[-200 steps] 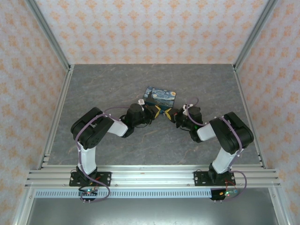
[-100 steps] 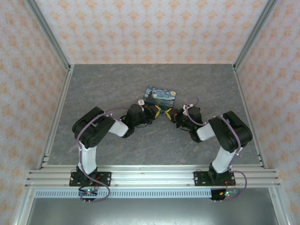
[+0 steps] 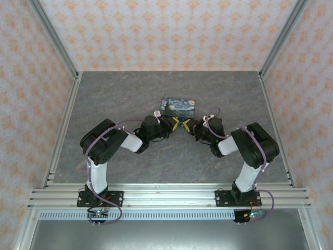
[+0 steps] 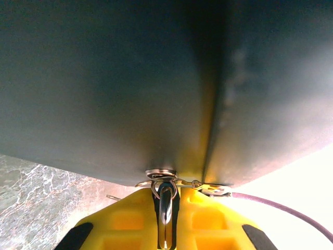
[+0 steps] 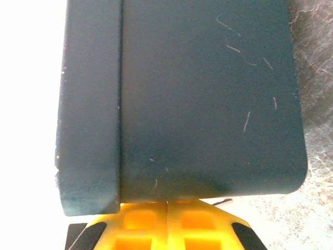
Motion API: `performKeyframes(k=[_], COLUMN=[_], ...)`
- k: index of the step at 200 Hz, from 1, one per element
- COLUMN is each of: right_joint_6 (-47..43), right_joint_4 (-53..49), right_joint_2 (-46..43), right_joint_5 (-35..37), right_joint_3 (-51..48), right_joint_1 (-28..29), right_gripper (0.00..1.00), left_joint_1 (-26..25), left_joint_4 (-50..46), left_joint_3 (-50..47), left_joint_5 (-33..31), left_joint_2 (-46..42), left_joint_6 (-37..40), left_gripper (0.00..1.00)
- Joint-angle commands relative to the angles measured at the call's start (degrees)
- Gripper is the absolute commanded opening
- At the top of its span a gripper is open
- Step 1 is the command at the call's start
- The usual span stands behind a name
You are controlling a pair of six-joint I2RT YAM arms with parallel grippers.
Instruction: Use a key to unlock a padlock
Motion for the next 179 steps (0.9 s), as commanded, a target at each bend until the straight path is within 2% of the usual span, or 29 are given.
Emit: performKeyframes(k=[1,54,90,144,157,168,179], right_joint_6=[0.53,-0.69,1.52,-0.11,-1.25,-2.72,-4.27], right_joint_4=[3.56,-0.12,3.45,1.46,-0.38,-3.06,-5.55], right_joint_2=[0.26,0.62,2.75,2.49,1.08,-0.82,-2.61], right_joint_5=[-2.29,-2.44,-3.2,-4.16,-3.79,-3.31,-3.14], right_joint_3=[3.85,7.36,7.29,7.93,7.39,6.53,5.68], right_joint_1=[1.21,5.02,5.49,5.18,4.79,4.14,3.52], right_gripper=[0.0,0.0,0.0,0.0,0.15,0.34,0.46], left_joint_1=[-3.03,-4.15,-4.33,-4.29,-3.99,-3.57,-3.03], left_joint_4=[2.88,3.19,2.91,1.9,1.8,2.46,2.59], left_joint_3=[1.38,2.65,3.04,1.79,0.77,-0.26,-0.92], left_joint_5=[7.67,7.41,7.09,5.57,4.45,3.61,3.25], left_joint_2=[-1.51,0.24,0.6,0.69,0.93,1.06,1.42], left_joint_6=[1.81,1.4,1.4,1.57,1.42,1.31,1.31], left_gripper=[0.0,0.0,0.0,0.0,0.0,0.0,0.0])
